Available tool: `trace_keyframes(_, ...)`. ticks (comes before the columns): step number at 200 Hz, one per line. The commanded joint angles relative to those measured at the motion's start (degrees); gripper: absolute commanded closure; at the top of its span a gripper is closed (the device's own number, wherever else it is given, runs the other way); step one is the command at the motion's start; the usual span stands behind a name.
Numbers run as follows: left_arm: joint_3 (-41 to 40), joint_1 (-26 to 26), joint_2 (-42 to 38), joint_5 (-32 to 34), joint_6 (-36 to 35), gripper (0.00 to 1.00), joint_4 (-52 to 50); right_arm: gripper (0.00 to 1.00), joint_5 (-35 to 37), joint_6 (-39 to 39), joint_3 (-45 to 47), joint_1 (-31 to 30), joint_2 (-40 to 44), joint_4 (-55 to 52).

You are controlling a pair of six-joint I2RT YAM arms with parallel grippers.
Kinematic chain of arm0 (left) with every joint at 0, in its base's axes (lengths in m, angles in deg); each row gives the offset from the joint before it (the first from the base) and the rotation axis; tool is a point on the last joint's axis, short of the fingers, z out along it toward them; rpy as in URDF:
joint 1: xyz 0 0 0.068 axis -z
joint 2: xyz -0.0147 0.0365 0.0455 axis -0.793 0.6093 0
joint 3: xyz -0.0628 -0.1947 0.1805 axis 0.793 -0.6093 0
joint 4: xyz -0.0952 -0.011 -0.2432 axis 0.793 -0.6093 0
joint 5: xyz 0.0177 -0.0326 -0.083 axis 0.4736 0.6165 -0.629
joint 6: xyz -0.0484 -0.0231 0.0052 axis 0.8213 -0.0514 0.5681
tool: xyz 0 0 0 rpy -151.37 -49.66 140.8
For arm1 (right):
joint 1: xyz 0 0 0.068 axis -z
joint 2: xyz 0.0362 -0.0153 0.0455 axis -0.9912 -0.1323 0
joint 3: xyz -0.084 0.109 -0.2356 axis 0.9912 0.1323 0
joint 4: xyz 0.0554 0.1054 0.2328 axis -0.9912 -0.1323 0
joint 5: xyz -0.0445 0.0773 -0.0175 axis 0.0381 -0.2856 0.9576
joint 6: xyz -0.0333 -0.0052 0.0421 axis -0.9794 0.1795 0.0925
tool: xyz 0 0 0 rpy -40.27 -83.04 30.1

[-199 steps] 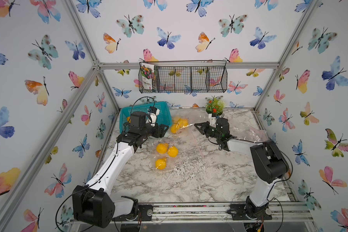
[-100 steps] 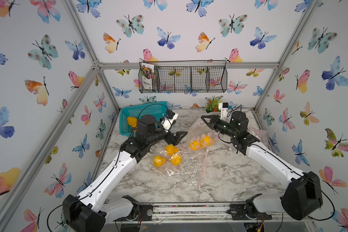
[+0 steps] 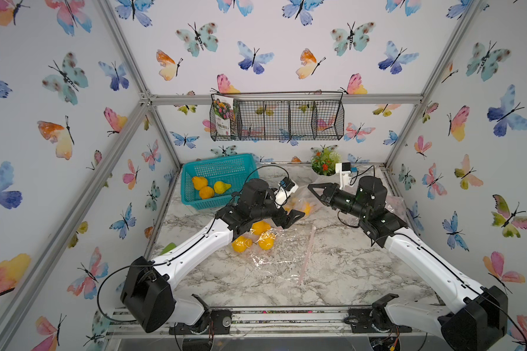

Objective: Open the zip-top bag and take out the pear
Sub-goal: Pick up the zipper food storage bag at the center of the board.

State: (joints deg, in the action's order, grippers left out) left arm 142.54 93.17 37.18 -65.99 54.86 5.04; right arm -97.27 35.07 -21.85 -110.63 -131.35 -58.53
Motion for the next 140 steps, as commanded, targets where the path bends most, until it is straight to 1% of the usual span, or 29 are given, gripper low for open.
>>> trace_keyframes(1, 3.28, 0.64, 0.51, 1.71, 1.73, 0.42, 4.59, 0.98, -1.91, 0.3, -0.85, -0.62, 1.21, -0.31)
trace_keyframes(18, 3.34, 0.59, 0.28, 1.41, 2.98, 0.65, 4.58, 0.98, -2.49, 0.16, -0.7, -0.61, 1.69, -0.65)
trace_keyframes(22, 3.12, 0.6, 0.15, 1.39, 3.13, 0.73, 4.56, 0.97, -2.43, 0.07, -0.62, -0.6, 1.88, -0.59)
trace_keyframes(24, 2.93, 0.6, 0.03, 1.34, 3.22, 0.73, 4.56, 0.97, -2.4, 0.07, -0.49, -0.6, 2.02, -0.64)
trace_keyframes(25, 2.93, 0.6, 0.02, 1.33, 3.31, 0.76, 4.56, 0.97, -2.4, 0.06, -0.51, -0.6, 2.05, -0.61)
trace_keyframes(45, 1.33, 0.6, -1.49, 0.54, 4.25, 0.94, 4.34, 0.98, -0.88, -2.24, -1.38, -0.6, 2.87, -2.53)
trace_keyframes(55, 0.44, 0.58, -2.51, -0.24, 5.1, 0.98, 3.91, 0.92, 0.01, -4.38, -2.13, -0.6, 2.97, -4.4)
trace_keyframes(62, -0.21, 0.59, -3.27, -0.91, 5.87, 1.0, 3.42, 0.83, 0.58, -5.59, -2.51, -0.6, 3.13, -5.47)
trace_keyframes(70, -0.99, 0.6, -4.28, -2.04, 6.59, 1.0, 2.58, 0.68, 1.79, -7.51, -3.07, -0.62, 3.39, -6.95)
trace_keyframes(71, -1.13, 0.6, -4.46, -2.16, 6.62, 1.0, 2.51, 0.68, 1.99, -7.81, -3.16, -0.61, 3.44, -7.57)
trace_keyframes(77, -1.82, 0.6, -5.42, -2.85, 7.22, 1.0, 1.93, 0.6, 3.24, -9.44, -3.91, -0.55, 3.69, -9.52)
trace_keyframes(100, -6.07, 0.66, -10.24, -4.22, 9.66, 1.0, 1.65, 0.47, 9.43, -15.47, -6.43, -0.51, 5.04, -16.09)
trace_keyframes(103, -6.7, 0.64, -10.96, -5.98, 10.1, 1.0, 1.95, 0.46, 10.29, -16.16, -6.71, -0.51, 5.22, -16.83)
trace_keyframes(109, -8.14, 0.55, -12.27, -6.38, 11.0, 1.0, 2.6, 0.42, 11.84, -17.53, -7.27, -0.51, 5.64, -17.96)
trace_keyframes(129, -11.3, 0.52, -16.21, -5.35, 13.25, 1.0, 3.01, 0.24, 15.27, -23.13, -8.58, -0.27, 6.96, -21.16)
trace_keyframes(135, -11.83, 0.49, -17.22, -5.29, 13.7, 1.0, 2.97, 0.2, 15.64, -24.87, -8.57, -0.19, 7.5, -21.66)
trace_keyframes(137, -11.88, 0.51, -17.43, -3.76, 13.86, 1.0, 2.89, 0.19, 15.74, -25.31, -8.52, -0.17, 7.64, -21.77)
trace_keyframes(140, -11.84, 0.51, -17.81, -3.17, 13.94, 1.0, 2.69, 0.17, 15.99, -26.07, -8.4, -0.08, 8.01, -22.05)
